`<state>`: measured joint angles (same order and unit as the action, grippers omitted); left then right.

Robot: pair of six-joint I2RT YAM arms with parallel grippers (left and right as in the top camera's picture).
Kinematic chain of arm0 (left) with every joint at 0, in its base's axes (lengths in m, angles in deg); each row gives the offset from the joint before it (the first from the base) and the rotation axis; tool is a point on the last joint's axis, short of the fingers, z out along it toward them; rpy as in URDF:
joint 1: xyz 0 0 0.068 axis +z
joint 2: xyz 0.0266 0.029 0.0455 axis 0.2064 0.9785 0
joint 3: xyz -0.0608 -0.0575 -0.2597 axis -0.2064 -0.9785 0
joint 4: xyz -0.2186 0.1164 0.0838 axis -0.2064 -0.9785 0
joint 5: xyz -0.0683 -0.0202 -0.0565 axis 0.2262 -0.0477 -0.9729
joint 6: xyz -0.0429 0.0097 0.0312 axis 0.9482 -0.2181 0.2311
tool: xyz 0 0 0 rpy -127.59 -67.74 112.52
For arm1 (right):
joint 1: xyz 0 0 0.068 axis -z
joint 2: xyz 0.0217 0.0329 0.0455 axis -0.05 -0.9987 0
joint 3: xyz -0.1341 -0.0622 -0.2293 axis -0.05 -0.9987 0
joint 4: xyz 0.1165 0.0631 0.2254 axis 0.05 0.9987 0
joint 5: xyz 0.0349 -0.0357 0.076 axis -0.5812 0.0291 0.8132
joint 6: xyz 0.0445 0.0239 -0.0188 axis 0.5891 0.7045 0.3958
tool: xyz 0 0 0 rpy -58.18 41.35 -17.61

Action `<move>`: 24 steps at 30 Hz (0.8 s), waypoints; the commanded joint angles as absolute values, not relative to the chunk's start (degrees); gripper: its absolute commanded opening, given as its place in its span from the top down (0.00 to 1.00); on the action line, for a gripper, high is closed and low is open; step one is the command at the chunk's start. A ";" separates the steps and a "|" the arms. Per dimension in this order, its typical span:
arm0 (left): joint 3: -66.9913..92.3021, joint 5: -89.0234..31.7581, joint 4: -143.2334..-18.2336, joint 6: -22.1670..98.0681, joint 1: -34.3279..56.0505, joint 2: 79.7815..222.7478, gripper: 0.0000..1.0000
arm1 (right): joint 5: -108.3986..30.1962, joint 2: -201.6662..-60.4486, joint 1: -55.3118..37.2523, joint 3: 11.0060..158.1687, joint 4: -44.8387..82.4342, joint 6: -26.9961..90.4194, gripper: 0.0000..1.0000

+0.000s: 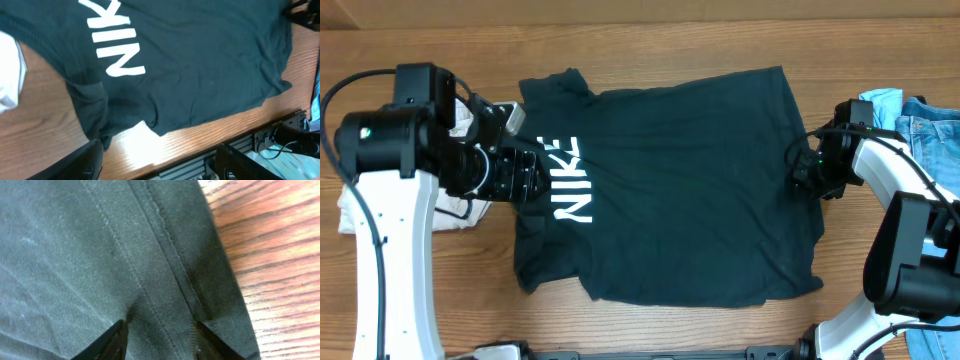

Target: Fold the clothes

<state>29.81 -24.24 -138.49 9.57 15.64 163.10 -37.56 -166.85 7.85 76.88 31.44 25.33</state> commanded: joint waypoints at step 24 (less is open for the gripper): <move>29.46 -25.94 -137.97 7.45 15.64 160.61 0.24 | -42.59 -164.88 8.38 80.47 37.19 26.62 0.44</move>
<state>29.79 -24.90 -137.99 8.76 15.64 161.05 -40.42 -166.30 7.88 80.07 37.54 26.77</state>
